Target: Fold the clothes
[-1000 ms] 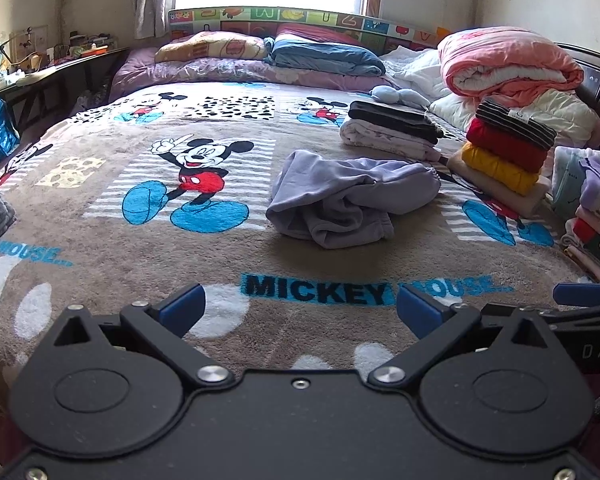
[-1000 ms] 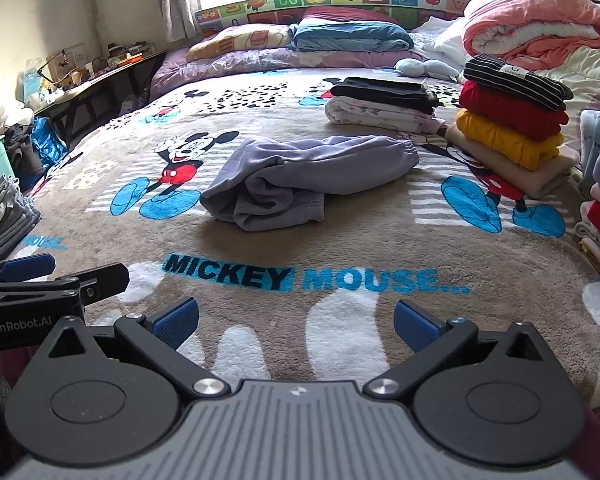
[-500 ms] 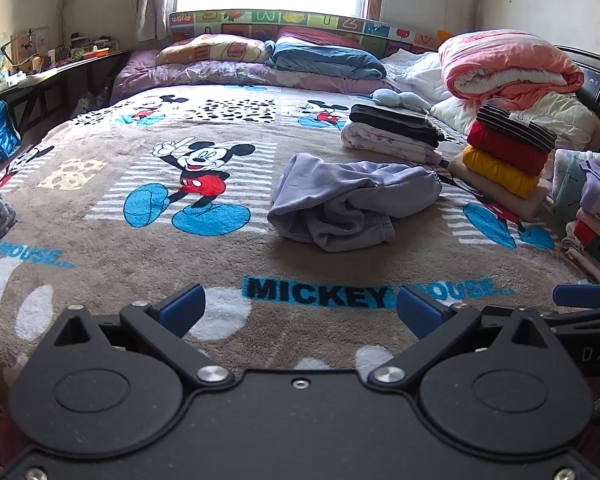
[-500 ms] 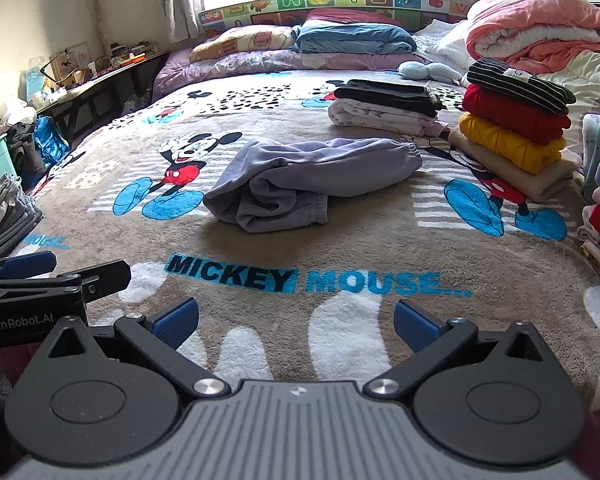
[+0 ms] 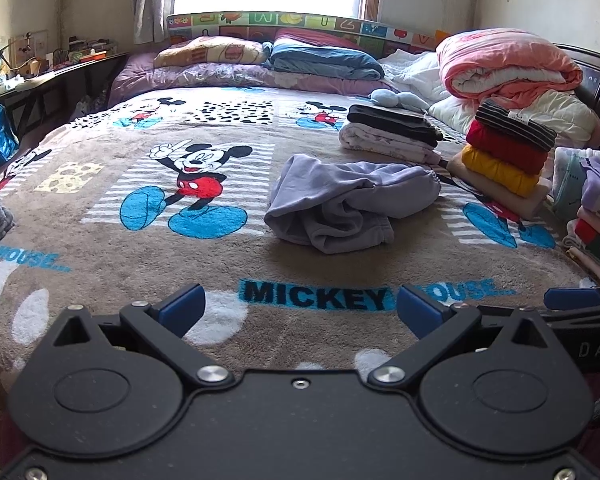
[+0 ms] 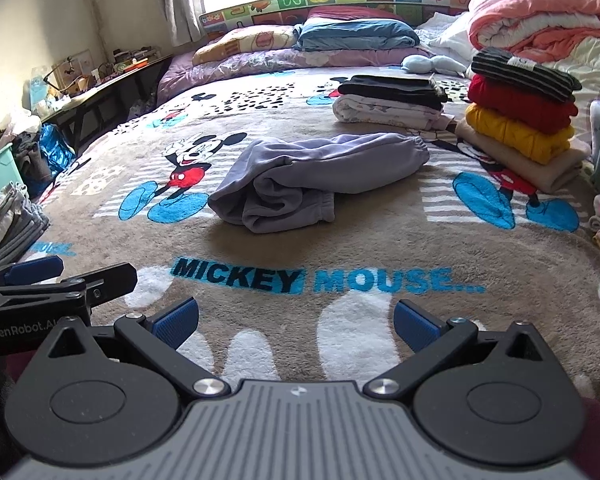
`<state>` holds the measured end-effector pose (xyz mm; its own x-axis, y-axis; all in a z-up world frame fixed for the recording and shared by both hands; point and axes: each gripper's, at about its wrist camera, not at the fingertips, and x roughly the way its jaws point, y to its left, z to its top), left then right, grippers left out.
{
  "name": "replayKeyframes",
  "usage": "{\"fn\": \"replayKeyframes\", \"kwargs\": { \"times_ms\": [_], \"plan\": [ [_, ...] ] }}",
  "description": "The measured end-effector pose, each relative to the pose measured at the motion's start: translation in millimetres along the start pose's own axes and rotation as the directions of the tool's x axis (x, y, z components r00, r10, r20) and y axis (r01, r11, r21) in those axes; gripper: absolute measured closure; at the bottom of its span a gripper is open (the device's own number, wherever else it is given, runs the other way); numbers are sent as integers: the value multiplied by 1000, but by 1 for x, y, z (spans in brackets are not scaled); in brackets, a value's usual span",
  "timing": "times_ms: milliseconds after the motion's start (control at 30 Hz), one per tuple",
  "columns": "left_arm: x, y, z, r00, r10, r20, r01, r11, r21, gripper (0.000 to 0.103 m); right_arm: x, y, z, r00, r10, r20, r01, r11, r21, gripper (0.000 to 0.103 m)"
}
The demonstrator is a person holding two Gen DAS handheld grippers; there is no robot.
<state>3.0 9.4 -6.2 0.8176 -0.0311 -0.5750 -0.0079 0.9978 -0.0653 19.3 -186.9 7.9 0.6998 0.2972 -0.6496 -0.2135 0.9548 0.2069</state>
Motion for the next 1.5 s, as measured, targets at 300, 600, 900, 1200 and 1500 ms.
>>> {"fn": "replayKeyframes", "kwargs": {
  "times_ms": [300, 600, 900, 1200, 1500],
  "plan": [
    [19, -8, 0, 1000, 1, -28, 0, 1000, 19, 0, 11, -11, -3, 1000, 20, 13, -21, 999, 27, 0],
    [39, -16, 3, 999, 6, -53, -4, 999, 48, 0, 31, -27, -1, 998, 43, 35, -46, 996, 74, 0],
    [74, -13, 18, 997, -21, -74, 24, 999, 46, 0, 56, -49, 10, 994, 59, 87, -70, 990, 123, 0],
    [118, -7, 39, 996, -53, -68, 56, 998, 39, 0, 100, -82, 32, 981, 100, 163, -124, 982, 146, 0],
    [149, -16, 59, 992, -96, -82, 101, 993, 60, 0, 157, -129, 45, 955, 178, 238, -226, 955, 194, 0]
  ]
}}
